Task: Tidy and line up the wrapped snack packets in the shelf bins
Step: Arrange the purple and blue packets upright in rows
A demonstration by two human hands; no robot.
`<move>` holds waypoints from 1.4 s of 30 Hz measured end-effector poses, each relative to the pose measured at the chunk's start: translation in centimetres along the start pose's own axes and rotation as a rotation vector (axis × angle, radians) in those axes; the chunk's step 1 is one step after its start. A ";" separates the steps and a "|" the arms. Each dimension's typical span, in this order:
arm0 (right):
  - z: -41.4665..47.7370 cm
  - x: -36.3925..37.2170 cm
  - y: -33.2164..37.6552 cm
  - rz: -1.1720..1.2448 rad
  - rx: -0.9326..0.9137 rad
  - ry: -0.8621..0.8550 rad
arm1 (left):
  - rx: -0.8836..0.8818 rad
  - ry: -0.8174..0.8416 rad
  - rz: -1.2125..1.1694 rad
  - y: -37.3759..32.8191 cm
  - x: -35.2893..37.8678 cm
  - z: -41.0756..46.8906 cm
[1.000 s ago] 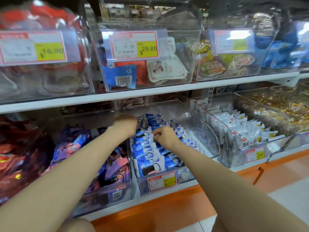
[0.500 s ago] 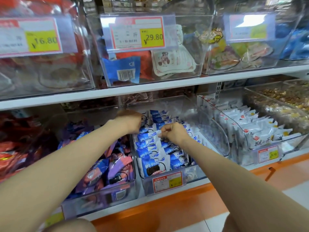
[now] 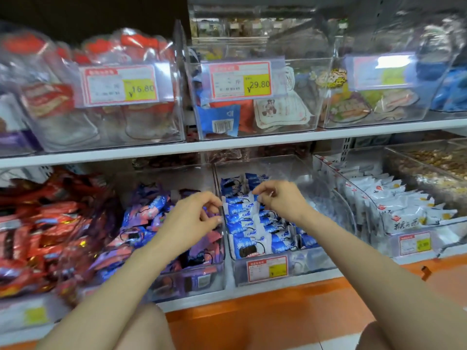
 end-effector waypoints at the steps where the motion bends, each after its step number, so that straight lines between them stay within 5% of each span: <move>1: -0.3 0.0 0.7 -0.010 -0.023 0.007 | 0.010 0.023 -0.014 0.0 0.3 -0.9; 6: -2.0 0.1 3.7 -0.104 -0.104 0.053 | 0.075 0.007 -0.029 -0.5 0.1 -4.1; 16: -3.2 2.1 11.3 -0.175 -0.350 0.006 | -0.058 -0.400 0.004 4.3 -8.4 -8.7; 21: -1.9 8.0 15.7 -0.520 -0.534 0.127 | -0.147 -0.285 0.218 8.1 -10.7 -8.0; 25: 0.4 10.8 15.1 -0.685 -0.503 0.175 | -0.131 -0.191 0.270 9.6 -10.9 -6.5; 32: 3.7 8.3 12.6 -0.419 -0.282 0.160 | -0.217 -0.078 0.274 13.3 -9.5 -2.1; 36: 6.0 5.8 11.4 -0.259 -0.230 -0.059 | -0.286 -0.014 0.320 15.1 -8.1 -0.1; 42: 7.1 9.8 10.4 -0.554 -0.248 0.076 | -0.313 -0.124 0.264 14.7 -9.6 0.9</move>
Point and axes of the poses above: each hand's wrist, its own z-axis towards the middle knuckle, its own x-axis out of the palm, y = z × x, the point moved 10 cm from there along z, towards the middle knuckle, and after that the axes turned 9 degrees about -z, right-handed, at the moved point
